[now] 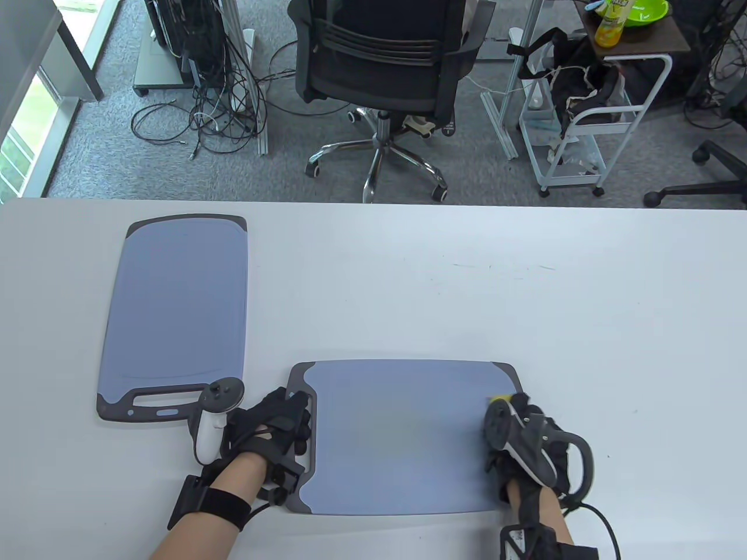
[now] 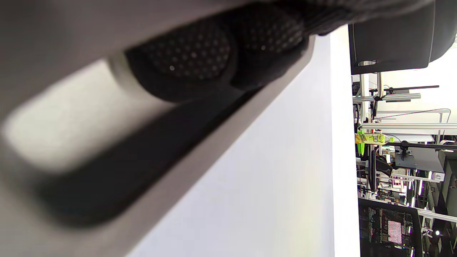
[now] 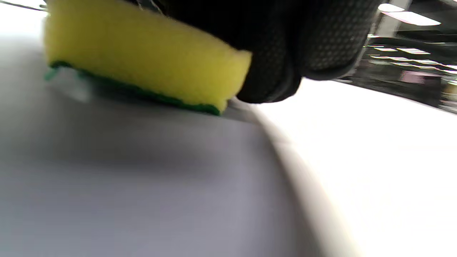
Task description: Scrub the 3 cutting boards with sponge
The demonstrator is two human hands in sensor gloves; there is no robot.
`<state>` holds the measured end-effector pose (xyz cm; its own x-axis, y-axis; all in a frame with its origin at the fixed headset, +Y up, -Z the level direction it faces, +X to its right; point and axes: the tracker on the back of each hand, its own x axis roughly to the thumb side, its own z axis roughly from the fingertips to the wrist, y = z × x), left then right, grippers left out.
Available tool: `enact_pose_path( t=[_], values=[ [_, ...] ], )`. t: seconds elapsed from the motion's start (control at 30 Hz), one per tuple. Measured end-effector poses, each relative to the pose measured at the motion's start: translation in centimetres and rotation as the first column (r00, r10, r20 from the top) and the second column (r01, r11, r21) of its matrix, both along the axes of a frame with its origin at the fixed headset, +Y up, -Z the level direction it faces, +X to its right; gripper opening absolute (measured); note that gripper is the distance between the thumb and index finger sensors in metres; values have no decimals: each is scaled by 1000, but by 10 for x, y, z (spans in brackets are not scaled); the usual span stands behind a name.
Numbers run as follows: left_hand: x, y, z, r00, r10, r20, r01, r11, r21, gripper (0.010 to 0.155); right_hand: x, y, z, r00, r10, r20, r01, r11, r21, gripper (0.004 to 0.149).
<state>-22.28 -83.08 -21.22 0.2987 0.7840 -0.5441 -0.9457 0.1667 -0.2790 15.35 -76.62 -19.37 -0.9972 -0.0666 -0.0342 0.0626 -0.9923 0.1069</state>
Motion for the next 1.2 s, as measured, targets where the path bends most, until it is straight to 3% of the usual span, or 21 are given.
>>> enact_pose_path(
  t=[0.03, 0.1, 0.17, 0.23, 0.3, 0.43, 0.5, 0.57, 0.63, 0.7, 0.77, 0.83, 0.87, 0.97, 1.1, 1.13, 1.2],
  values=[
    [0, 0, 0, 1000, 0, 0, 0, 1000, 0, 54, -21, 2, 2, 998, -41, -41, 42, 999, 13, 67],
    [0, 0, 0, 1000, 1, 0, -1, 1000, 0, 54, -97, 7, 11, 948, -127, -290, 129, 992, -15, 68],
    [0, 0, 0, 1000, 7, 1, -7, 1000, -4, 55, -154, 11, 26, 891, -95, -443, 91, 995, -32, 69],
    [0, 0, 0, 1000, 11, 3, -11, 1000, -6, 55, -190, 13, 39, 816, -86, -571, 78, 996, -39, 69],
    [0, 0, 0, 1000, 9, 4, -9, 1000, -5, 55, -200, 12, 43, 828, -41, -559, 59, 998, 15, 70],
    [0, 0, 0, 1000, 11, 6, -11, 1000, -7, 55, -143, 12, 33, 900, 115, -421, -97, 993, 65, 67],
    [0, 0, 0, 1000, 11, 7, -11, 1000, -7, 55, -85, 7, 28, 950, 145, -276, -135, 989, 54, 67],
    [1, 1, 1, 1000, -3, 5, 3, 1000, 1, 55, -17, 1, 28, 994, 83, -67, -81, 996, 27, 67],
    [0, 1, 1, 1000, -7, 6, 7, 1000, 3, 55, 46, -5, 32, 988, 62, 142, -58, 998, -32, 67],
    [0, 1, 0, 1000, -14, 7, 13, 1000, 6, 56, 76, -6, 39, 966, 7, 260, -1, 1000, -24, 67],
    [0, 0, 0, 1000, -12, 9, 12, 1000, 4, 56, 74, -6, 36, 974, 2, 229, 7, 999, -39, 68],
    [0, 1, 0, 1000, -11, 9, 11, 1000, 3, 56, 50, -4, 31, 989, 70, 131, -67, 997, -28, 68],
    [1, 1, 0, 1000, -13, 9, 13, 1000, 4, 56, 28, -3, 28, 999, 41, 15, -40, 999, -22, 68],
    [0, 0, 0, 1000, -12, 8, 12, 1000, 3, 55, -40, 2, 27, 984, -25, -176, 31, 999, 32, 68],
    [0, 1, 0, 1000, -2, 10, 2, 1000, -4, 55, -156, 9, 44, 852, -55, -520, 57, 998, -12, 69],
    [0, 1, 0, 1000, 0, 10, 0, 1000, -5, 56, -176, 10, 49, 801, -68, -594, 71, 997, -19, 69],
    [0, 1, 0, 1000, 6, 13, -6, 1000, -7, 56, -201, 11, 58, 756, -74, -650, 81, 997, -20, 69]
  ],
)
